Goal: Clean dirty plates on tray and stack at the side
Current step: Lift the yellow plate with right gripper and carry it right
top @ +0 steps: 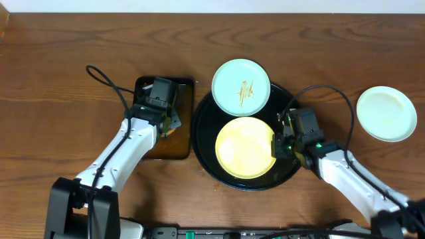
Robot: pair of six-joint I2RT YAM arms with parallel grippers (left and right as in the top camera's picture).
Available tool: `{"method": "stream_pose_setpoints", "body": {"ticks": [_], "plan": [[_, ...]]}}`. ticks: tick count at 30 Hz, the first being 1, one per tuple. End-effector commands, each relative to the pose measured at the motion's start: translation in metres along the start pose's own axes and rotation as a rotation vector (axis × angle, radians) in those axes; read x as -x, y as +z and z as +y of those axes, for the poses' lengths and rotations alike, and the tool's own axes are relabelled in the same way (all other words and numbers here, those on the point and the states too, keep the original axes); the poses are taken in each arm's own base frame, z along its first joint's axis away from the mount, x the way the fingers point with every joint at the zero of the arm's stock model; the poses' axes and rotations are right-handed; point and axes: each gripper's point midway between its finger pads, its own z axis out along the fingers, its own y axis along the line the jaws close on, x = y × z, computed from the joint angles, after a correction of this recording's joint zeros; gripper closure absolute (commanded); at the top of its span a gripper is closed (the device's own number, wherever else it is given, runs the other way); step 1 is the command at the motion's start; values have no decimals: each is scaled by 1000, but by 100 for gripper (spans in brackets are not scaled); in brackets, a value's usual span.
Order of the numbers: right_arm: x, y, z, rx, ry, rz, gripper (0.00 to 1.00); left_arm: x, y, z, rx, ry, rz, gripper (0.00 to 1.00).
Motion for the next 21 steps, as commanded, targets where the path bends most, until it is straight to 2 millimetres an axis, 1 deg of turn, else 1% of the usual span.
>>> {"method": "stream_pose_setpoints", "body": {"ticks": [1, 5, 8, 12, 14, 19, 21], "plan": [[12, -19, 23, 97, -67, -65, 99, 1, 0, 4, 14, 7, -6, 92], [17, -25, 25, 100, -83, -94, 99, 1, 0, 4, 14, 6, -6, 92], [27, -26, 13, 29, -83, -137, 99, 0, 0, 5, 15, 7, -4, 92], [48, -34, -1, -86, -124, -209, 99, 0, 0, 4, 14, 7, -2, 92], [58, -41, -4, -123, -142, -219, 99, -1, 0, 3, 7, 7, 3, 92], [77, -69, 6, -137, -195, -189, 99, -3, 0, 4, 11, 9, 9, 92], [89, -82, 6, -172, -205, -204, 99, -2, 0, 4, 11, 8, 9, 92]]}}
